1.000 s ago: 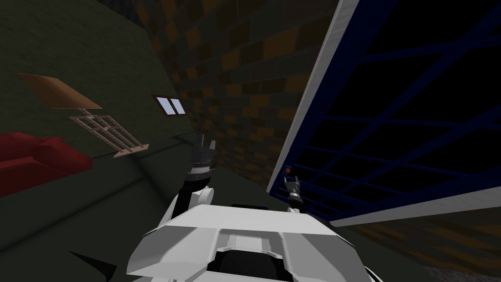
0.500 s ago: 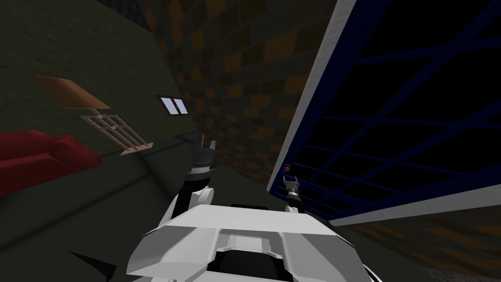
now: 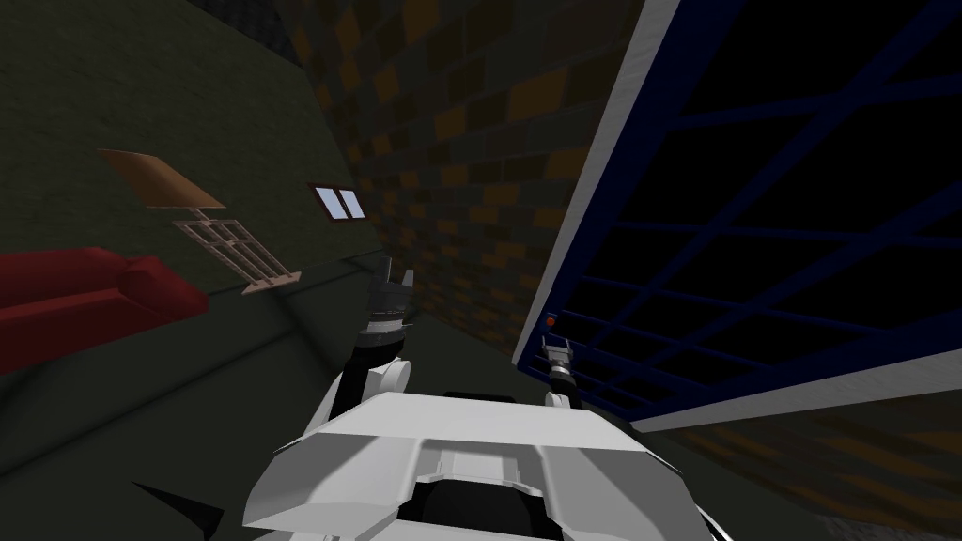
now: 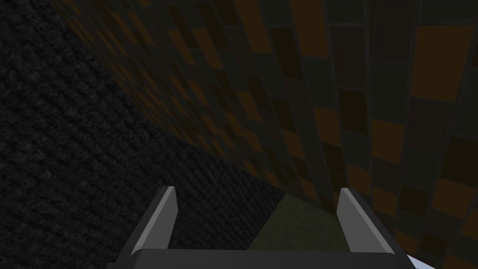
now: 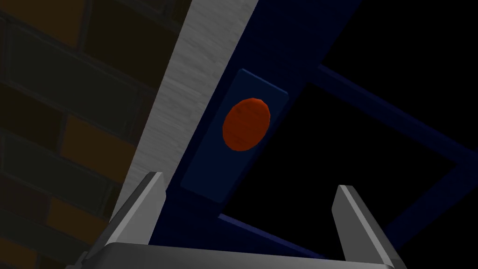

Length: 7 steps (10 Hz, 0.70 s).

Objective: Pull the door open

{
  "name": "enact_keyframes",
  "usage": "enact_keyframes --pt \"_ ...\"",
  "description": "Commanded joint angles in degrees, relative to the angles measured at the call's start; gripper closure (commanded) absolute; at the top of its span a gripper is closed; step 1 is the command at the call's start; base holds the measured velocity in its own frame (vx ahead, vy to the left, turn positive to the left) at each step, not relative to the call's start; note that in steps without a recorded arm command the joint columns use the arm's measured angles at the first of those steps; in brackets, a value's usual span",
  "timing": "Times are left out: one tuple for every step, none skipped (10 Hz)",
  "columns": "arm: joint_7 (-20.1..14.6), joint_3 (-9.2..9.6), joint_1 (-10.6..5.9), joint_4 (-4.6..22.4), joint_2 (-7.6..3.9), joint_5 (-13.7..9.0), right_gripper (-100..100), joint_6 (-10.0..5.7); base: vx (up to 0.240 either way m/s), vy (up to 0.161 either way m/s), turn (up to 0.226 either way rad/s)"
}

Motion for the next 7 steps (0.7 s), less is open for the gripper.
enact_keyframes --pt "-2.86 0.46 -0.31 0.15 0.18 -1.14 -100 0.05 -0.043 -0.008 0.026" --pt "-4.36 0.84 -0.50 0.13 0.35 -2.10 -100 0.16 -0.066 -0.012 0.051" --pt "-5.12 0.84 -0.50 0.13 0.35 -2.10 -100 0.16 -0.052 -0.014 0.017" --pt "-7.25 1.19 -0.68 0.11 0.50 -2.99 -100 0.26 -0.048 -0.014 0.026" --pt "-8.74 1.52 -0.84 0.10 0.64 -3.83 -100 0.36 -0.056 -0.011 0.041" --pt "-9.31 1.52 -0.84 0.10 0.64 -3.83 -100 0.36 -0.039 -0.004 0.014" --pt "-11.26 1.83 -1.00 0.08 0.77 -4.60 -100 0.45 -0.036 -0.009 0.019"
